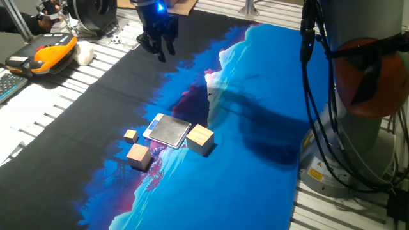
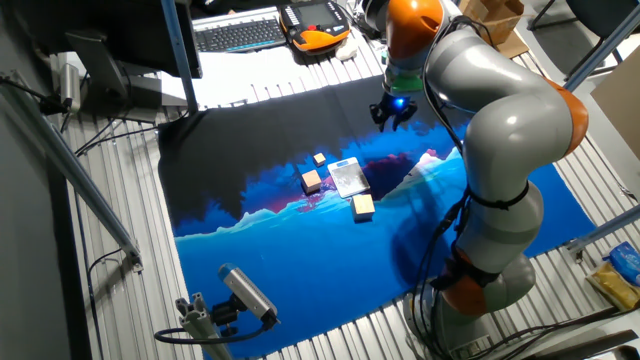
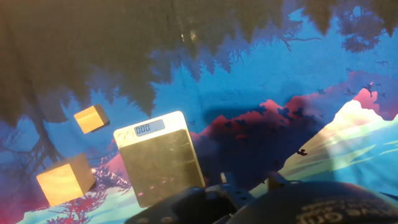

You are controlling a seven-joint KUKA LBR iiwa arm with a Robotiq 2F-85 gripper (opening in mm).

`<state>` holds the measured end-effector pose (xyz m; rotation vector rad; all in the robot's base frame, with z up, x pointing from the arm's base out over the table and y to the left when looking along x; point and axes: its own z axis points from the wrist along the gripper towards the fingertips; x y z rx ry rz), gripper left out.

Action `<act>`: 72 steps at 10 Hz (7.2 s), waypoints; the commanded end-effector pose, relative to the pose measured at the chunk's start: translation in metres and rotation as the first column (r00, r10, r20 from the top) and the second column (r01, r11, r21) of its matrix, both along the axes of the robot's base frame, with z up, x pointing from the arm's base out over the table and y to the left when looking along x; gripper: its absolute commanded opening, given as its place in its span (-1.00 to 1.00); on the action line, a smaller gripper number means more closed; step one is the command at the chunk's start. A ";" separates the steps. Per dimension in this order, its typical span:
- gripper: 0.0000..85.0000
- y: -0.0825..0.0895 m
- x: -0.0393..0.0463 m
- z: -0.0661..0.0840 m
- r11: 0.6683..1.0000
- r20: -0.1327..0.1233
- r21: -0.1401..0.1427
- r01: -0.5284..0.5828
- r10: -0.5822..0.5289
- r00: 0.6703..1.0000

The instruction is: Place the block on the scale

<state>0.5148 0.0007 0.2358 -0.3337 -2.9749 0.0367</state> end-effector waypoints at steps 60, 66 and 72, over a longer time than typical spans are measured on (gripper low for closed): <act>0.60 0.210 0.0118 -0.100 0.965 0.125 0.036 0.261 -0.263 0.957; 0.60 0.207 0.0161 -0.113 0.998 0.064 0.023 0.054 -0.056 0.996; 1.00 0.211 0.0125 -0.125 0.998 0.089 0.013 0.066 -0.066 0.994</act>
